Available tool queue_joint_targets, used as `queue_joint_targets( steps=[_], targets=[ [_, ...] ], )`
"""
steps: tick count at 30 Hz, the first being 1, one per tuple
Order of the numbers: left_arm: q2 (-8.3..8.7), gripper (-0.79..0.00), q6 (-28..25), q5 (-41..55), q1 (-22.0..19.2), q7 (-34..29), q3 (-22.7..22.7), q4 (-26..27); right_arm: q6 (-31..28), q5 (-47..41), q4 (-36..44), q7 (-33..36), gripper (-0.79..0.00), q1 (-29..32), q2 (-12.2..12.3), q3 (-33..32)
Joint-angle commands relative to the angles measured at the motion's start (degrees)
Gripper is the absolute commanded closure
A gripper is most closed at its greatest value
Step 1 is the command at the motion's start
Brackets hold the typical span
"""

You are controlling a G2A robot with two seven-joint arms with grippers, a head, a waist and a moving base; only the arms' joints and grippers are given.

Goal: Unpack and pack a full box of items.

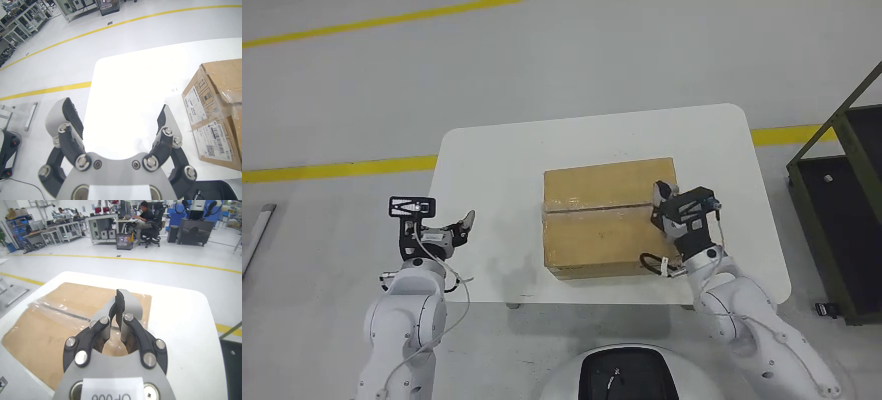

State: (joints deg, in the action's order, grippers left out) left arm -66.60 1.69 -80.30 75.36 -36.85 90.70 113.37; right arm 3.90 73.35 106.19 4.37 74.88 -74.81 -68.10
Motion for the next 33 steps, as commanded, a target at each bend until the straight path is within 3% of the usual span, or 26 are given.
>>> queue_joint_targets(
  steps=[1,5,9,13,19,33],
  targets=[
    [-0.03,-0.785,0.37,-0.01,0.11,0.08,0.27,-0.01,-2.74,0.41,-1.04,0.75,0.000,-3.16,-0.43,3.21],
    [-0.05,-0.785,0.59,-0.13,0.41,0.15,0.94,0.12,-6.00,1.34,-6.81,1.68,0.000,-12.19,-2.22,11.76],
    [-0.10,-0.785,1.01,-0.28,0.87,0.21,1.52,0.43,-5.54,1.48,-14.86,1.80,0.000,-20.15,-4.68,19.40],
    [-0.19,-0.785,1.75,-0.25,1.53,0.31,1.87,0.79,-3.26,-1.13,-21.39,1.04,0.000,-22.88,-6.43,22.23],
    [-0.33,-0.785,2.34,-0.30,2.39,0.29,2.03,1.22,-1.60,-2.50,-22.88,0.80,0.000,-19.21,-5.82,17.64],
    [-0.64,-0.785,-0.10,-0.85,0.85,0.06,-0.95,1.17,-1.33,0.68,-9.77,4.06,0.000,-3.78,-1.63,-1.55]
  ],
)
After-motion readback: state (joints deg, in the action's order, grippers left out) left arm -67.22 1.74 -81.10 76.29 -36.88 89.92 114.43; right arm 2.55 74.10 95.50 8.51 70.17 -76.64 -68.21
